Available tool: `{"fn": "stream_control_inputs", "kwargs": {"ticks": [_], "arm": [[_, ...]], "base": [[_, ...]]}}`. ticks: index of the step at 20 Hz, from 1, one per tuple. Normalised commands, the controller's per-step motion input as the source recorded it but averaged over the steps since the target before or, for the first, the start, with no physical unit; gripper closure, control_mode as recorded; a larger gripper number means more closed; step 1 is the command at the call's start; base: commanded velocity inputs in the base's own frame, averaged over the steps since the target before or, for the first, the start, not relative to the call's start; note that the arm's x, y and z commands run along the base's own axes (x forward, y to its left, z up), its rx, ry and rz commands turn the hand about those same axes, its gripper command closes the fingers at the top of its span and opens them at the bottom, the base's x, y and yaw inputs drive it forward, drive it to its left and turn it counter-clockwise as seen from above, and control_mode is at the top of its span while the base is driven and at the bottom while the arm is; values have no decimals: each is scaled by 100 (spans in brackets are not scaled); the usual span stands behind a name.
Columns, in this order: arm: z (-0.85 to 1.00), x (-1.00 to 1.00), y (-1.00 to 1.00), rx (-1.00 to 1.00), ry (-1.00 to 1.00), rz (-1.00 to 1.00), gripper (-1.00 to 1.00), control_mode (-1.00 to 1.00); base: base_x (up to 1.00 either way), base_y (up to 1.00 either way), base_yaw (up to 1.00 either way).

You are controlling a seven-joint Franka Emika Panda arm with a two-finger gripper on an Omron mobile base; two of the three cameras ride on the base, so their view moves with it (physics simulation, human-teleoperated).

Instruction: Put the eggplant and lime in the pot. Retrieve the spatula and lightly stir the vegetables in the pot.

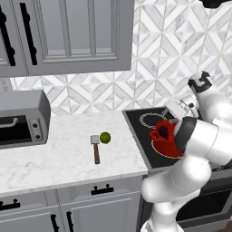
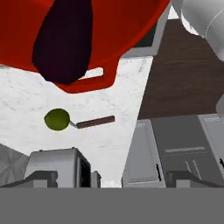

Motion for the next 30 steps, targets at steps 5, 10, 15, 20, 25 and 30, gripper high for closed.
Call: {"fn": "stream_control_inputs", "kwargs": {"ticks": [5,10,15,20,25,30], "arm": [[0,-100,97,-25,-37,3,-100,-100],[21,-95,100,-28,-54,6,-100,-100],[27,-42,100,-28,-39,13,-100,-100],[0,6,100,-26,-17,25,-100,-100],[0,66,73,-18,-10,21,-100,-100],[0,90,-1,-14,0,37,-100,-100]], "base": [[0,0,0],[0,0,0],[0,0,0],[0,0,0],[0,0,0],[0,0,0]]}}
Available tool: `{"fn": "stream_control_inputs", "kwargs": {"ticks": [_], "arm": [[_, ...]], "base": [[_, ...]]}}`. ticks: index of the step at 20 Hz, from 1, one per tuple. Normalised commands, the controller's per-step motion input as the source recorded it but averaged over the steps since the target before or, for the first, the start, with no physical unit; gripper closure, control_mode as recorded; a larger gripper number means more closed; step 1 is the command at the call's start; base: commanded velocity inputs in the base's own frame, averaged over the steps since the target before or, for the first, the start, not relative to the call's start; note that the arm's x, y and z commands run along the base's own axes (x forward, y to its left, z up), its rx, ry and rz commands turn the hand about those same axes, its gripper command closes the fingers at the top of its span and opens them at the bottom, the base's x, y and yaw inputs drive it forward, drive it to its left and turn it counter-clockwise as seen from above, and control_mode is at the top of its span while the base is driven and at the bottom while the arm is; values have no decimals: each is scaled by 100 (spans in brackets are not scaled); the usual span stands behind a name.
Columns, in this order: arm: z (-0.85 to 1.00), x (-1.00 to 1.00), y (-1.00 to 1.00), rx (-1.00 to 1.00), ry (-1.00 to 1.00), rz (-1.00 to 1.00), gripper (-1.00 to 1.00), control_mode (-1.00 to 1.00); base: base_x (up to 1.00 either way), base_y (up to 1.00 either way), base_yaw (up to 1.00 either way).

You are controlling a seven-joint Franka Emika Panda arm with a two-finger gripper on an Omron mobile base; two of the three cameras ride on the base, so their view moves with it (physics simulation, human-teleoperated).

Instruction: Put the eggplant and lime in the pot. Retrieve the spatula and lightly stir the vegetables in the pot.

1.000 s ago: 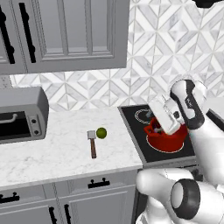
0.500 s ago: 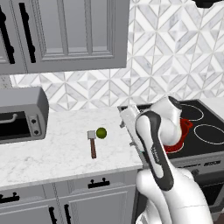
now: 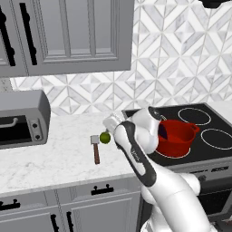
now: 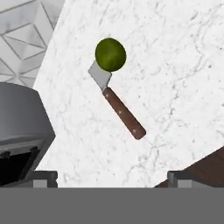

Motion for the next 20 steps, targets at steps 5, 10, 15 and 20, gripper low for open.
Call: {"fn": "stream_control_inputs", "kwargs": {"ticks": [5,10,15,20], "arm": [[0,71,2,-27,0,41,-100,-100],[0,49,10,-38,0,10,-100,-100],[-43,26,2,-26,1,0,-100,-100],[-42,15,1,-14,0,0,-100,-100]], "base": [[0,0,0],[0,0,0],[0,0,0],[0,0,0]]}}
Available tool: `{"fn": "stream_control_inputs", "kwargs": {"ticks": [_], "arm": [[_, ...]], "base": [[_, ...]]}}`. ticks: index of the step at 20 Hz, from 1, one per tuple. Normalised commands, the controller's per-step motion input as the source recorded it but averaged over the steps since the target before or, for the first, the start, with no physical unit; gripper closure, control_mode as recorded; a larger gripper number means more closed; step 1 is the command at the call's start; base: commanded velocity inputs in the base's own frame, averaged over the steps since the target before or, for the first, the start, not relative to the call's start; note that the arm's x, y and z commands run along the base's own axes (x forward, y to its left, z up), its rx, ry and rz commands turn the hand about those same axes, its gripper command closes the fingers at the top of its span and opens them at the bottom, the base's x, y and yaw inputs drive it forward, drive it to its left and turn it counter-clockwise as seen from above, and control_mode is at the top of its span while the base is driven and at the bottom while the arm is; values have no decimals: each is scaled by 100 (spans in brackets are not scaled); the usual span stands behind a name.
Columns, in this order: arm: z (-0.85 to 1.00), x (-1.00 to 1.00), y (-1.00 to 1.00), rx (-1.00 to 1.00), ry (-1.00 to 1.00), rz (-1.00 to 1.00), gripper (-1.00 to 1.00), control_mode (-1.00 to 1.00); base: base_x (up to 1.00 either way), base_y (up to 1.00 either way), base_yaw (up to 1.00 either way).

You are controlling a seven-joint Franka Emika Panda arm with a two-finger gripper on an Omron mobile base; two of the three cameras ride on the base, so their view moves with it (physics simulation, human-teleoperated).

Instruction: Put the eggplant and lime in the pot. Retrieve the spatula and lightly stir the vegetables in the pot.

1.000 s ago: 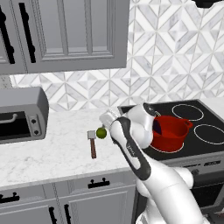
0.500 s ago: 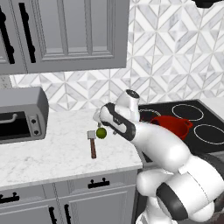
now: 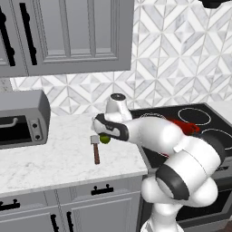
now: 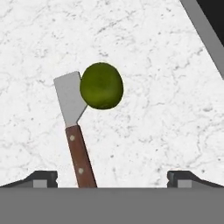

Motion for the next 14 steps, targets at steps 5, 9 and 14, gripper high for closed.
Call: {"fn": "stream_control_inputs", "kwargs": {"ticks": [5,9,14], "arm": [[-23,26,0,-5,1,0,-100,-100],[-45,38,0,-6,1,0,-100,-100],[-44,45,0,-7,0,0,-100,-100]], "base": [[0,0,0],[0,0,0],[0,0,0]]}}
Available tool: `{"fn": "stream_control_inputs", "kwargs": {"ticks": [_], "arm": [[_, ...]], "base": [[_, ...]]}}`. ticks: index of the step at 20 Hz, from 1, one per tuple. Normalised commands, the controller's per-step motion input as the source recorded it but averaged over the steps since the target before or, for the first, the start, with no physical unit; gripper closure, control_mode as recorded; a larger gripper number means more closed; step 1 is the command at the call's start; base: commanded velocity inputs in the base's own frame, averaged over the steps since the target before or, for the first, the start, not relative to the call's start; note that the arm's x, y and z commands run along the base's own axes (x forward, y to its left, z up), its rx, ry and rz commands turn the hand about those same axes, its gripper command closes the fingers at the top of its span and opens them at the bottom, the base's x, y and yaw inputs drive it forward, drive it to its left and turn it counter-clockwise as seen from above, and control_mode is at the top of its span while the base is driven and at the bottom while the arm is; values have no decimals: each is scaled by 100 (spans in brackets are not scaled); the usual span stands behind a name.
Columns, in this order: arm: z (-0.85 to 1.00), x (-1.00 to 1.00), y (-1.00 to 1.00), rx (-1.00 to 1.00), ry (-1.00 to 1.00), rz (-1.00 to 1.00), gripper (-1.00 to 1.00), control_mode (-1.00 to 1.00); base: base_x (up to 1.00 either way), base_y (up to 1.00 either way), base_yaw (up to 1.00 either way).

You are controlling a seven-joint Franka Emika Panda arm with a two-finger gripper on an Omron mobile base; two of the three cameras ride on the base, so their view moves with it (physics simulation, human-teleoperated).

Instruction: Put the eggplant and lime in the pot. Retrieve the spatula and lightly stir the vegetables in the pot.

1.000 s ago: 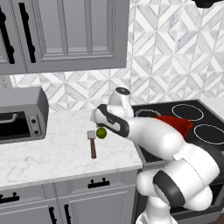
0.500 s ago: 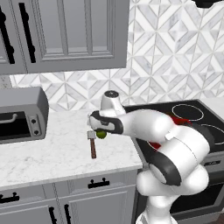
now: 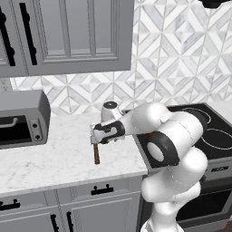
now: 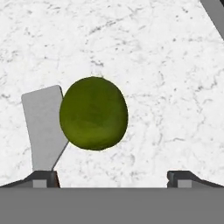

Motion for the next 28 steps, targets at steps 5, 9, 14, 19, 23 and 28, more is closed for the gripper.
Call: {"fn": "stream_control_inputs", "kwargs": {"ticks": [5,9,14,19,23,28], "arm": [[-30,42,21,-4,0,0,-100,-100],[-16,45,24,-1,0,0,-100,-100],[-11,42,0,0,0,0,-100,-100],[-5,6,-17,0,0,0,100,-100],[0,-21,-19,0,0,0,100,-100],[50,-29,-20,0,0,0,100,-100]], "base": [[0,0,0],[0,0,0],[0,0,0],[0,0,0],[0,0,0],[0,0,0]]}}
